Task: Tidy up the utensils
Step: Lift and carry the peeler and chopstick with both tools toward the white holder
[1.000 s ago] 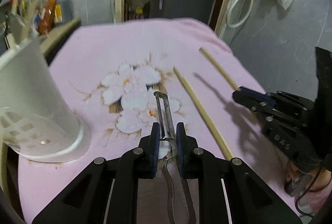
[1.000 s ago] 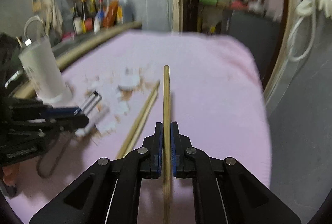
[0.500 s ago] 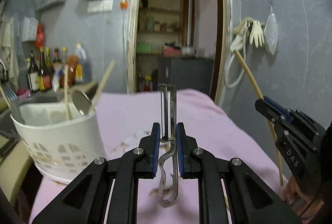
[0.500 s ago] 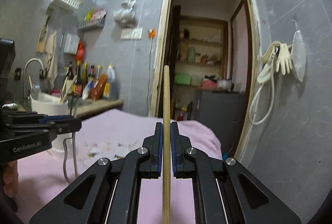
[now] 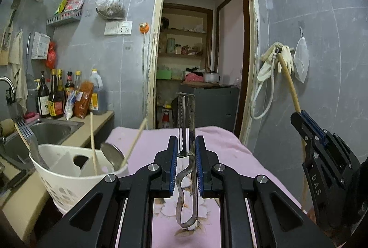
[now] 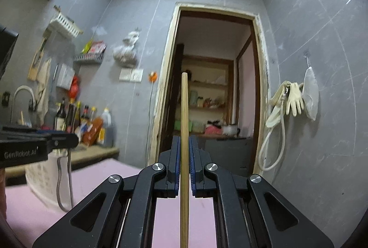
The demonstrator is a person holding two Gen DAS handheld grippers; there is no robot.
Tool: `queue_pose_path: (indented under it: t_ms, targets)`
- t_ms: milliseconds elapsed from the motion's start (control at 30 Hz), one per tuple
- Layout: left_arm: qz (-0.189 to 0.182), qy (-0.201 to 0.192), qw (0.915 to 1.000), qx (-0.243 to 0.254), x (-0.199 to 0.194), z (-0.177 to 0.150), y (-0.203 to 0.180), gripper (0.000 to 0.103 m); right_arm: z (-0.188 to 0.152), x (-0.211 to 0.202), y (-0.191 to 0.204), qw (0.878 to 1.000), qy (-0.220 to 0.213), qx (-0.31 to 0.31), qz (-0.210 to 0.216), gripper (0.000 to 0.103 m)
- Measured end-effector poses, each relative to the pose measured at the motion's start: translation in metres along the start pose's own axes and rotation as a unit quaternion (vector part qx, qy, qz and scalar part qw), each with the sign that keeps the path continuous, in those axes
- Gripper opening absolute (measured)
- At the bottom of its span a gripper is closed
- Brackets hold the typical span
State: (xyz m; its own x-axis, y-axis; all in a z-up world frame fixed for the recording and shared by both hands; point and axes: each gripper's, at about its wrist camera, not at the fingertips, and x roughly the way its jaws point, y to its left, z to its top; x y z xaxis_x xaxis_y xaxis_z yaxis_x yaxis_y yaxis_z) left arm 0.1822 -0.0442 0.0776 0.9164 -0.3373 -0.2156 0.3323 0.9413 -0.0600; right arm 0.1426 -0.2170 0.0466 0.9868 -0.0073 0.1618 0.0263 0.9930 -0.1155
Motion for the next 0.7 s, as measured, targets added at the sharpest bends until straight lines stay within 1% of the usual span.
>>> queue_pose_path:
  t_ms: [133, 333, 433, 533, 600, 700]
  targets:
    - [0.005, -0.013, 0.9999, 0.004, -0.009, 0.013, 0.007, 0.012, 0.015, 0.003, 0.011, 1.000, -0.026, 0.008, 0.004, 0.005]
    - [0.025, -0.038, 0.9990, 0.006, -0.026, 0.035, 0.029, 0.012, 0.034, 0.009, 0.039, 0.998, -0.054, 0.016, 0.034, 0.005]
    - [0.037, -0.046, 0.9983, 0.000, -0.035, 0.045, 0.046, 0.012, 0.042, 0.016, 0.054, 0.996, -0.060, 0.029, 0.055, 0.005]
    - [0.059, -0.055, 0.9967, -0.013, -0.044, 0.057, 0.071, 0.012, 0.050, 0.024, 0.070, 0.994, -0.066, 0.047, 0.078, 0.005]
    - [0.070, -0.063, 0.9952, -0.027, -0.049, 0.062, 0.089, 0.012, 0.055, 0.031, 0.079, 0.991, -0.068, 0.065, 0.095, 0.005]
    - [0.096, -0.077, 0.9914, -0.043, -0.056, 0.072, 0.117, 0.012, 0.063, 0.043, 0.092, 0.984, -0.066, 0.108, 0.128, 0.005]
